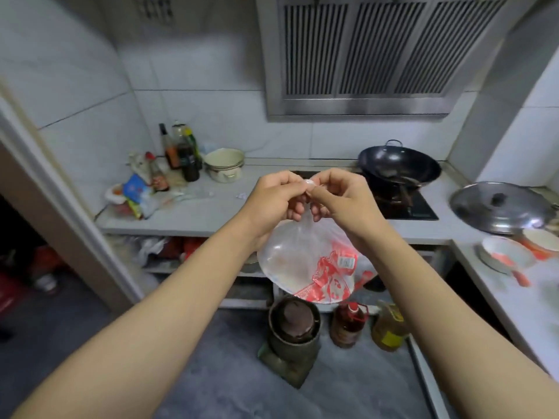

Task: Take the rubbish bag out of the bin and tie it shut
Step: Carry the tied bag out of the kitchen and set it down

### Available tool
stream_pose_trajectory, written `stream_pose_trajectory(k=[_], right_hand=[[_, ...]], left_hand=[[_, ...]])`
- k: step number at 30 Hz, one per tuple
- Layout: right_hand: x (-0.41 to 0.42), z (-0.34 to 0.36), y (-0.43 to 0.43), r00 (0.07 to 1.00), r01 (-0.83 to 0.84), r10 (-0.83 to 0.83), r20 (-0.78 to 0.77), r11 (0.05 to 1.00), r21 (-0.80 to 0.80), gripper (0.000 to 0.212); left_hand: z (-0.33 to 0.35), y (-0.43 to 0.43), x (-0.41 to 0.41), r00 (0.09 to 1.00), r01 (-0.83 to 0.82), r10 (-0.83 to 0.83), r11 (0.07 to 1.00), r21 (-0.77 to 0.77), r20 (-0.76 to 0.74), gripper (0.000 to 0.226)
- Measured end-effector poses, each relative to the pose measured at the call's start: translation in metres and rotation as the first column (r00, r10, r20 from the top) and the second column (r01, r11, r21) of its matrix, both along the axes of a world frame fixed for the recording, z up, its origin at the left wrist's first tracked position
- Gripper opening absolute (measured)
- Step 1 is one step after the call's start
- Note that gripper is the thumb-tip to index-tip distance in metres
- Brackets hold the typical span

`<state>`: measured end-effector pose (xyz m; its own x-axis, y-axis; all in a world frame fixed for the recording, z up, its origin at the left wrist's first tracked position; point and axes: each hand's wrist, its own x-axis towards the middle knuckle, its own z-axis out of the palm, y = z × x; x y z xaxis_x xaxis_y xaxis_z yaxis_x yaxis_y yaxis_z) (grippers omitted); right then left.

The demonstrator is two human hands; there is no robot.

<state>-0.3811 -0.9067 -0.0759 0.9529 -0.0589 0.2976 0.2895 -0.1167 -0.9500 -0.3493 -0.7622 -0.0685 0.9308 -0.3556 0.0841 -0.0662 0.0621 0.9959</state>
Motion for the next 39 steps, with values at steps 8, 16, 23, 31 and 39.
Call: stream_pose_trajectory(k=[8, 16, 23, 31, 39], right_hand=[[0.013, -0.021, 0.105, 0.99, -0.143, 0.144, -0.015, 0.99, 0.014, 0.004], [0.016, -0.041, 0.237, 0.975, -0.219, 0.218, -0.041, 0.976, -0.015, 0.009], [0.03, -0.048, 0.347, 0.946, -0.317, 0.315, -0.081, 0.948, -0.023, 0.007], [0.082, -0.073, 0.448, 0.854, -0.509, 0.507, -0.116, 0.86, 0.015, 0.012], [0.161, -0.075, 0.542, 0.716, -0.696, 0.696, -0.051, 0.718, 0.007, 0.013]], left_hand=[[-0.022, 0.11, -0.01, 0.986, -0.167, 0.167, 0.985, 0.033, 0.012, 0.009], [-0.056, 0.242, -0.027, 0.958, -0.274, 0.271, 0.961, 0.024, 0.09, 0.004], [-0.074, 0.346, -0.023, 0.913, -0.4, 0.384, 0.907, 0.128, 0.136, 0.006], [-0.094, 0.445, -0.001, 0.832, -0.554, 0.534, 0.811, 0.19, 0.147, 0.009], [-0.092, 0.528, 0.046, 0.678, -0.734, 0.723, 0.66, 0.161, 0.133, 0.016]])
